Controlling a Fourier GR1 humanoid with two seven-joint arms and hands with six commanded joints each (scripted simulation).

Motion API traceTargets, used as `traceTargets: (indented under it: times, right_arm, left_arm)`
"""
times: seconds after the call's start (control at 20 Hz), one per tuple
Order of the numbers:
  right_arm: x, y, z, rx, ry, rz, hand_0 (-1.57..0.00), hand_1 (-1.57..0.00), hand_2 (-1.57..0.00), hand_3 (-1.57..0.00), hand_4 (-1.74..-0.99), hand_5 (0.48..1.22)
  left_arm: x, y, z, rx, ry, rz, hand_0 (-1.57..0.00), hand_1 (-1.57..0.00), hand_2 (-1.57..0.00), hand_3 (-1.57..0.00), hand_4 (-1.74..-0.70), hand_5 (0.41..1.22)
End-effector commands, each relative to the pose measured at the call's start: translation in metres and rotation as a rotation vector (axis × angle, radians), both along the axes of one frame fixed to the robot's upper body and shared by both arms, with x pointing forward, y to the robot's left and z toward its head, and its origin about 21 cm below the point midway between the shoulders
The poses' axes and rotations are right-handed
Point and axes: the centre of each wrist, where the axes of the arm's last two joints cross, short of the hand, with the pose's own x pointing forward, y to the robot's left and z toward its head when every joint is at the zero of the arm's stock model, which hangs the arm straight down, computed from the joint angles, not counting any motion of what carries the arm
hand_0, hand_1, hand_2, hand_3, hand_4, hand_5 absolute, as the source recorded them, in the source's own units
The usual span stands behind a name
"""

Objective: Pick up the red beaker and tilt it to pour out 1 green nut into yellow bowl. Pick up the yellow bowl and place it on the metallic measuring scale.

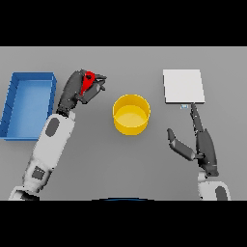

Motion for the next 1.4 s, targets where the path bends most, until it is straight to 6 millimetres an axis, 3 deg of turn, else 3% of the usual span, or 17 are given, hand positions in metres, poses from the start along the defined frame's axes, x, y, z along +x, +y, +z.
traceTargets:
  times: [0.0,0.3,0.6,0.85,0.95,1.0,1.2,1.35]
  right_arm:
    - [0.001,-0.001,0.001,-0.006,-0.005,-0.006,0.0,0.0,0.0,0.0,-1.256,0.671]
    - [0.005,0.001,0.003,-0.009,0.026,-0.015,0.0,0.0,0.0,0.0,-1.254,0.68]
    - [0.0,0.003,0.005,0.003,0.022,-0.006,0.0,0.0,0.0,0.0,-1.256,0.69]
    - [-0.002,0.006,0.008,-0.002,0.02,0.006,0.0,0.0,0.0,0.0,-1.274,0.704]
    - [-0.002,0.006,0.005,0.006,0.031,-0.004,0.0,0.0,0.0,0.0,-1.284,0.705]
    - [-0.001,0.007,0.005,0.013,0.027,-0.006,0.0,0.0,0.0,0.0,-1.283,0.702]
    - [-0.001,0.006,0.002,0.048,0.014,-0.007,0.0,0.0,0.0,0.0,-1.292,0.678]
    - [-0.003,0.002,0.0,0.09,0.025,-0.014,0.0,0.0,0.0,0.0,-1.294,0.657]
  left_arm:
    - [0.0,-0.001,0.004,0.05,0.004,-0.019,-1.56,-1.56,-1.56,-1.56,-1.73,1.125]
    - [-0.001,-0.006,0.014,0.237,0.026,-0.049,-1.57,-1.57,-1.57,-1.56,-1.73,1.114]
    - [0.0,-0.028,0.03,0.689,-0.065,-0.105,-1.57,-1.57,-1.57,-1.57,-1.74,1.127]
    - [0.007,-0.044,0.041,0.981,-0.147,-0.175,-1.57,-1.57,-1.57,-1.57,-1.74,1.19]
    - [0.01,-0.049,0.048,1.078,-0.181,-0.217,-1.57,-1.57,-1.57,-1.57,-1.65,1.201]
    - [0.012,-0.051,0.05,1.125,-0.186,-0.231,-1.57,-1.57,-1.57,-1.57,-1.67,1.205]
    - [0.013,-0.073,0.059,1.338,-0.234,-0.354,-1.57,-1.57,-1.57,-1.28,-1.7,1.215]
    - [0.016,-0.083,0.059,1.47,-0.275,-0.46,-1.57,-1.57,-1.57,-1.42,-1.72,1.218]
